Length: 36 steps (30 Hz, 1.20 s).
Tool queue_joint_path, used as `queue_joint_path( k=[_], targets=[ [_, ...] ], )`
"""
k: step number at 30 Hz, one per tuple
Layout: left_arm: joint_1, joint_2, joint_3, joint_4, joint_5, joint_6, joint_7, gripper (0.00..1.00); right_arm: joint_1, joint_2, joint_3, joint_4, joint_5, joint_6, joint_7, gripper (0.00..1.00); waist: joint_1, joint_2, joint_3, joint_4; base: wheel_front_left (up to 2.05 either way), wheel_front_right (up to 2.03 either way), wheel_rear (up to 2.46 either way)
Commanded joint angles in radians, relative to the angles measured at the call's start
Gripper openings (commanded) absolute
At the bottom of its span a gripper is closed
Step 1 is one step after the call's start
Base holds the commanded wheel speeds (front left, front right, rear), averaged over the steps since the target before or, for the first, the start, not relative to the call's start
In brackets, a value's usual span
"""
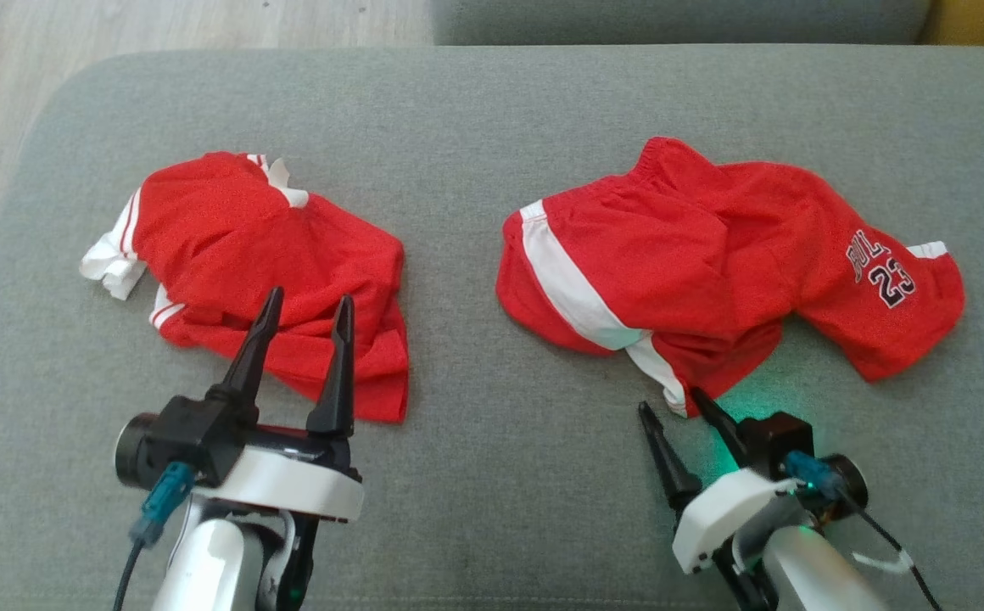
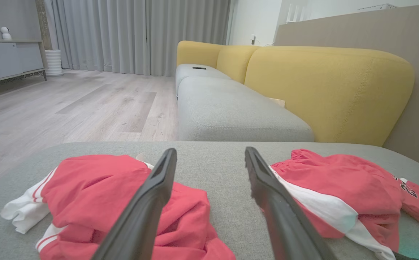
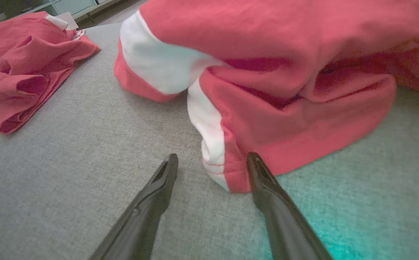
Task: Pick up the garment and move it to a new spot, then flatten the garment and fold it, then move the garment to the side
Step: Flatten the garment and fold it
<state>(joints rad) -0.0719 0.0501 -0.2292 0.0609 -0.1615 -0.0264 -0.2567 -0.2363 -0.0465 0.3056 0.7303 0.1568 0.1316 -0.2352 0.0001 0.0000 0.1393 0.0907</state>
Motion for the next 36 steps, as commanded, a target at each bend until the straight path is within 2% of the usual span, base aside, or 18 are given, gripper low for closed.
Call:
queue_joint_path(
  k=[1, 2, 6, 10, 11, 18, 24, 29, 30, 31, 36],
  targets=[
    [-0.048, 0.000, 0.030, -0.031, -0.006, 0.007, -0.005, 1.00, -0.038, -0.004, 0.029, -0.002, -0.011, -0.001, 0.003, 0.36, -0.0001, 0.0000, 0.002, -0.005, 0.00, 0.00, 0.00],
    [-0.049, 0.000, 0.032, -0.031, -0.006, 0.008, -0.005, 1.00, -0.045, -0.004, 0.029, 0.008, -0.016, -0.001, 0.002, 0.00, -0.0001, 0.0000, 0.002, -0.008, 0.00, 0.00, 0.00],
    [-0.052, 0.000, 0.040, -0.030, -0.007, 0.009, -0.005, 1.00, -0.060, -0.004, -0.009, 0.032, -0.067, -0.001, -0.008, 0.00, -0.0001, 0.0000, -0.005, -0.037, 0.00, 0.00, 0.00],
    [-0.051, 0.000, 0.049, -0.034, -0.011, 0.010, -0.005, 1.00, -0.038, -0.004, -0.136, 0.020, -0.150, -0.001, -0.018, 0.00, -0.0001, 0.0000, -0.020, -0.088, 0.00, 0.00, 0.00],
    [-0.051, 0.000, 0.049, -0.034, -0.011, 0.010, -0.005, 1.00, -0.038, -0.004, -0.136, 0.020, -0.150, -0.001, -0.018, 0.00, -0.0001, 0.0000, -0.020, -0.088, 0.00, 0.00, 0.00],
    [-0.047, 0.000, 0.056, -0.038, -0.014, 0.010, -0.005, 1.00, 0.042, -0.005, -0.332, -0.079, -0.292, -0.001, -0.001, 0.00, -0.0001, 0.0000, -0.036, -0.156, 0.00, 0.00, 0.00],
    [-0.052, 0.000, 0.046, -0.036, -0.014, 0.007, -0.005, 1.00, 0.102, -0.005, -0.423, -0.179, -0.350, -0.001, 0.049, 0.00, -0.0001, 0.0000, -0.039, -0.191, 0.00, 0.00, 0.00],
    [-0.062, 0.000, 0.034, -0.032, -0.013, 0.002, -0.005, 1.00, 0.123, -0.004, -0.460, -0.226, -0.363, -0.001, 0.076, 0.00, -0.0001, 0.0000, -0.036, -0.211, 0.00, 0.00, 0.00],
    [-0.063, 0.000, 0.032, -0.030, -0.012, 0.000, -0.005, 1.00, 0.123, -0.004, -0.466, -0.236, -0.361, -0.001, 0.073, 0.42, -0.0001, 0.0000, -0.036, -0.216, 0.00, 0.00, 0.00],
    [-0.065, 0.000, 0.029, -0.028, -0.011, -0.002, -0.005, 1.00, 0.124, -0.004, -0.468, -0.245, -0.352, -0.001, 0.068, 1.00, -0.0001, 0.0000, -0.036, -0.220, 0.00, 0.00, 0.00],
    [-0.078, 0.000, 0.021, -0.017, -0.010, -0.008, -0.005, 1.00, 0.133, -0.004, -0.424, -0.308, -0.254, -0.001, 0.029, 1.00, -0.0001, 0.0000, -0.036, -0.237, 0.00, 0.00, 0.00]
  ],
)
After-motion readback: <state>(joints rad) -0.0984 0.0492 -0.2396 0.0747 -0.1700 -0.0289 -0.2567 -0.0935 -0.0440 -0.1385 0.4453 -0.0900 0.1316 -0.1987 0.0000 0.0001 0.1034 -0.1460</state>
